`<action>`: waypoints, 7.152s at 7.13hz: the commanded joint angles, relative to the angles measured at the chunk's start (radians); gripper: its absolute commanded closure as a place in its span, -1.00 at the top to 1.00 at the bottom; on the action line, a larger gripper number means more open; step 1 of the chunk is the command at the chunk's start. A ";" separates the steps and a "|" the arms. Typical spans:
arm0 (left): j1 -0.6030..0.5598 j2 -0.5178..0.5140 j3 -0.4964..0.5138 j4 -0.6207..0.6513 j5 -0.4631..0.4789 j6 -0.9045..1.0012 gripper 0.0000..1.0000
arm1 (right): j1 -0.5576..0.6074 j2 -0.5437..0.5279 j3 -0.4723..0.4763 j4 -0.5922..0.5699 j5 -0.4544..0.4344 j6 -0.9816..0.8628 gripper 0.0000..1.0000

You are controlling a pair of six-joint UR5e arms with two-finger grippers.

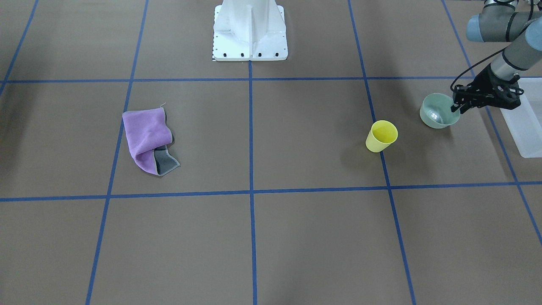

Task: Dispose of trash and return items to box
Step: 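Grasp the rim of the pale green bowl with the left gripper, then lift the bowl and lower it into the clear bin with the left gripper, then release the bowl and move the left gripper toward the yellow cup, then grasp the yellow cup rim with the left gripper while the right arm advances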

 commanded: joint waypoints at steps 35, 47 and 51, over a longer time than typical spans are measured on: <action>-0.201 -0.401 -0.196 0.643 -0.096 -0.101 0.96 | -0.173 0.034 0.108 0.002 -0.007 0.276 1.00; 0.081 -0.460 -0.056 0.521 0.015 -0.185 -0.99 | -0.209 0.032 0.132 0.000 -0.007 0.307 1.00; 0.064 -0.449 -0.103 0.531 -0.093 -0.168 -1.00 | -0.265 0.058 0.156 0.002 -0.010 0.405 1.00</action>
